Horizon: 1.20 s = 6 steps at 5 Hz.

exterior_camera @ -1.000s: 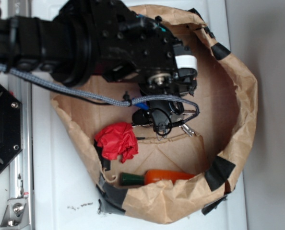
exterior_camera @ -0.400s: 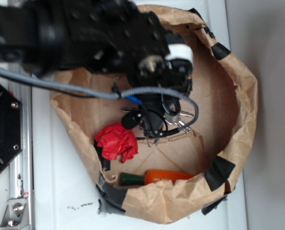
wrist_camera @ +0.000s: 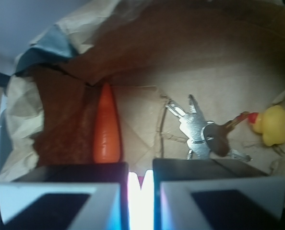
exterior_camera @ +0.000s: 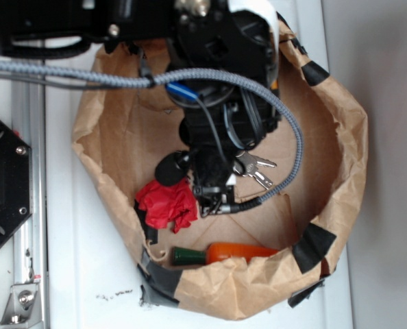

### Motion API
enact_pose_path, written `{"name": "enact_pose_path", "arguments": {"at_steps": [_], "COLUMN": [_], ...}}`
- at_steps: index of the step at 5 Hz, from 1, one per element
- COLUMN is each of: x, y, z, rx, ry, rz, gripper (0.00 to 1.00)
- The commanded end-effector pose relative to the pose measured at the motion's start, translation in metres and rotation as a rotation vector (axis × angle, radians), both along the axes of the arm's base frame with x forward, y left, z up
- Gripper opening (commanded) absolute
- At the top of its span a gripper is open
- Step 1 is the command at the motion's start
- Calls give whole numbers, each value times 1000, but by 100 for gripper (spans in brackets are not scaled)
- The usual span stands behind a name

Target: Grab the silver keys.

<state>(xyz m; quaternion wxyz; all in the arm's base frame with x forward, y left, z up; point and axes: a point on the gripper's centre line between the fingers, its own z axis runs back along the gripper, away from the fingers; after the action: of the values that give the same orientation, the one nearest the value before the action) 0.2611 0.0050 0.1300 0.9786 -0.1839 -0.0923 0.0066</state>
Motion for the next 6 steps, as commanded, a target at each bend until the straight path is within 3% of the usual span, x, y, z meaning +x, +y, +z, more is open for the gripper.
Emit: {"name": "enact_pose_path", "arguments": {"at_steps": [1,2,6], "x": [12,10,-4], "y": [13,25,48], "z": [2,-5,-37], "rx": [90,158,311], "ry": [-48,-76,-63], "rz": [23,34,67], "gripper": [24,100,100]}}
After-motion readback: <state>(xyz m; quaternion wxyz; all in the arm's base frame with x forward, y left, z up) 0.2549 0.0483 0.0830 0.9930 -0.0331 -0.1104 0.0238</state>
